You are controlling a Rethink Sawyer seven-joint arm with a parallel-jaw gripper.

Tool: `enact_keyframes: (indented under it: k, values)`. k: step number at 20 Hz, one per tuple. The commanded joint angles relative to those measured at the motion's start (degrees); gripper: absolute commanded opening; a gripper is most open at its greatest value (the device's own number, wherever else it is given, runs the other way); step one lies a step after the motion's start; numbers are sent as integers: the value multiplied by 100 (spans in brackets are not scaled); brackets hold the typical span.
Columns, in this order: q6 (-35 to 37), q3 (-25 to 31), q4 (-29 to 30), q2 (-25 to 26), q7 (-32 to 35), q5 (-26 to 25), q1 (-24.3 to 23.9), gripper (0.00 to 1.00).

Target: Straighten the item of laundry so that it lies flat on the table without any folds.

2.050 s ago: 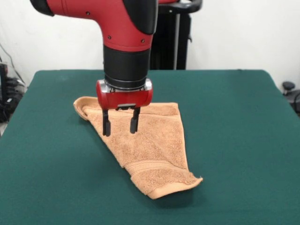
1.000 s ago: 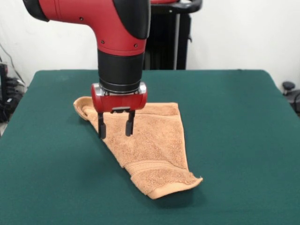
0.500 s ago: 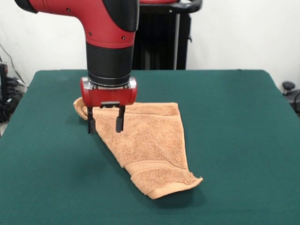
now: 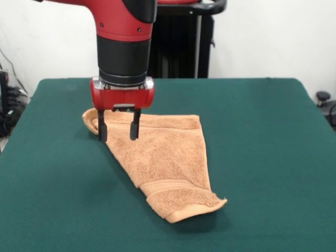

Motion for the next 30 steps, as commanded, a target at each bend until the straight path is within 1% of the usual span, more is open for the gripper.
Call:
enact_keyframes:
  k: [1, 13, 24, 30]
  values:
    - [-165, 592, 583, 71, 171, -88, 52, 100]
    - [-89, 582, 612, 21, 167, -58, 44, 100]
    - [-198, 573, 623, 62, 211, -81, 48, 100]
    - [-268, 509, 610, 110, 341, -64, 75, 100]
